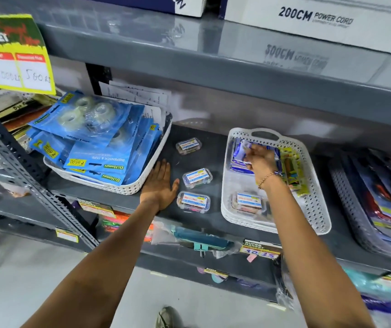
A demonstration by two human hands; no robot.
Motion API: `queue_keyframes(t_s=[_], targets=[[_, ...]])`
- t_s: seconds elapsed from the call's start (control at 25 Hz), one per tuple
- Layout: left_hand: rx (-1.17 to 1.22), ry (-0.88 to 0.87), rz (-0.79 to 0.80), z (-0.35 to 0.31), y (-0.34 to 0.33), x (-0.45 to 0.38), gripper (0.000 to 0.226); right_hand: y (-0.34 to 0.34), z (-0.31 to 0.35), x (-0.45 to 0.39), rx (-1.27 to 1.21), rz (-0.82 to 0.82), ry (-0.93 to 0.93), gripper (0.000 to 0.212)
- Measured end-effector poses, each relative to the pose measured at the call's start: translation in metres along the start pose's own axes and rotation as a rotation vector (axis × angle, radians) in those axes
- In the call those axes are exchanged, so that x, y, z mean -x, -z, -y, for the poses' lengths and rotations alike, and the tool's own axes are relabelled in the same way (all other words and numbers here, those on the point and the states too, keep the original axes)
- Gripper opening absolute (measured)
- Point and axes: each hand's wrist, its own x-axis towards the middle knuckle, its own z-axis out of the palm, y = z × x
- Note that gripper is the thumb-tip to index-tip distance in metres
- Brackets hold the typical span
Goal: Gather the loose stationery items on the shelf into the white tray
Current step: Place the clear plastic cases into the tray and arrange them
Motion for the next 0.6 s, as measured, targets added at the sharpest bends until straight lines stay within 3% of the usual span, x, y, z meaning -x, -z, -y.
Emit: queue_keyframes(t_s=[0.16, 0.4, 0.52, 0.6], targets=[[-0.015, 0.009, 0.016, -0.001, -0.001, 0.0, 0.067, 0.056, -0.013, -0.004, 0.151, -0.096, 0.068, 0.02], [-0.037, 0.016, 0.04, -0.004, 0.0, -0.001, 0.066, 0.101, -0.017, 0.005, 0.239, -0.206, 0.108, 0.034], [-0.057, 0.023, 0.041, -0.005, -0.001, -0.003, 0.067, 0.11, -0.019, 0.0, 0.163, -0.137, 0.048, 0.05], [-0.061, 0.03, 0.047, -0.005, -0.003, -0.004, 0.067, 0.113, -0.018, -0.002, 0.198, -0.108, 0.031, 0.045]])
